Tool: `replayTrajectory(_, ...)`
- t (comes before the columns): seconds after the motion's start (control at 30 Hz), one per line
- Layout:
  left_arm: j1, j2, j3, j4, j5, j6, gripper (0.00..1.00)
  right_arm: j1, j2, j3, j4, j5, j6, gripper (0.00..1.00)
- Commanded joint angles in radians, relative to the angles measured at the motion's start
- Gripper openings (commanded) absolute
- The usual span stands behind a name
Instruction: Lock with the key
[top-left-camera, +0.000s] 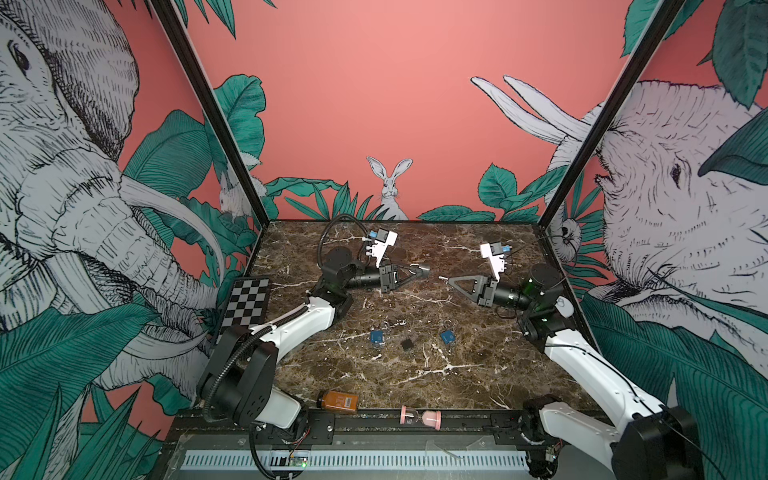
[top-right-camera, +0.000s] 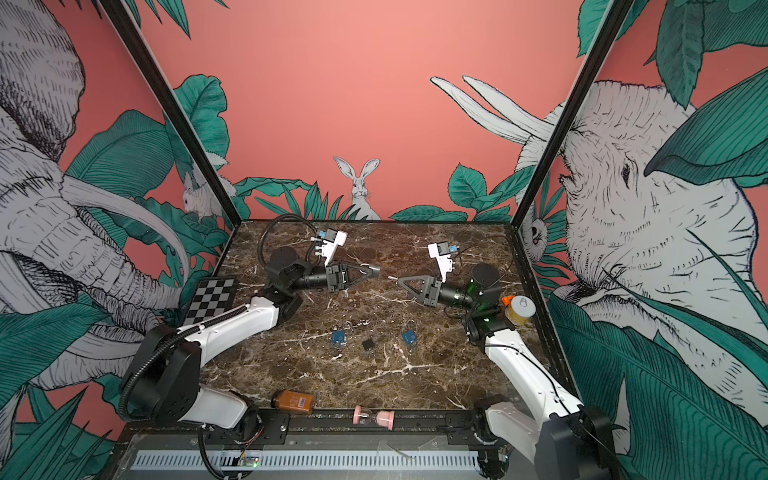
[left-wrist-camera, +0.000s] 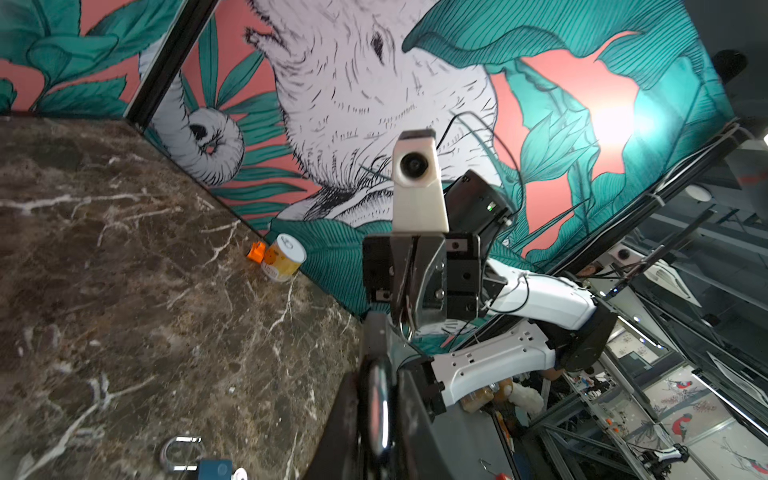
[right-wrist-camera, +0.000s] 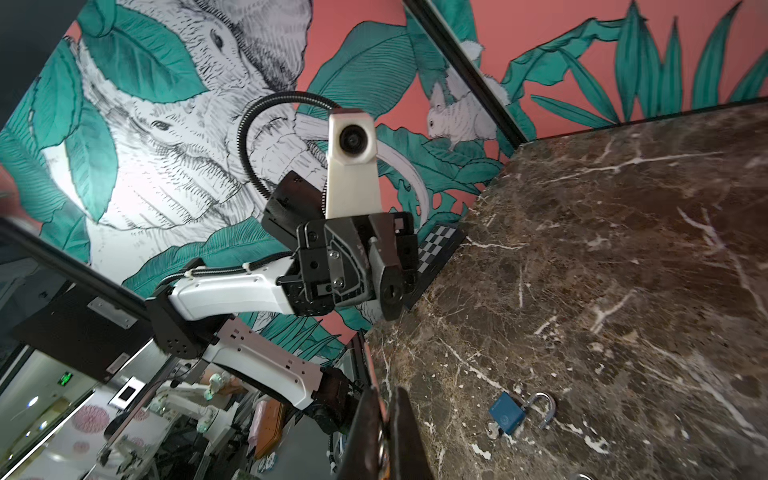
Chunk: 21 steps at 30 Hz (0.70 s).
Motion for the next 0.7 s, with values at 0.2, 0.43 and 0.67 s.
replayTrajectory(0.2, -0.228, 0.34, 0.504, -1.042, -0.076, 0.683, 0.0, -0.107, -0.079, -0.015, -0.686, 0.581, -0.204, 0.0)
replayTrajectory(0.43, -0.308, 0.708, 0.927, -1.485, -0.128, 0.943, 0.0, -0.12, -0.121, -0.214, -0.543, 0.67, -0.087, 0.0)
replayTrajectory(0.67, -0.32, 0.881, 1.081, -1.586, -0.124, 0.975, 0.0, -0.131, -0.217, -0.405, -0.418, 0.726, -0.017, 0.0)
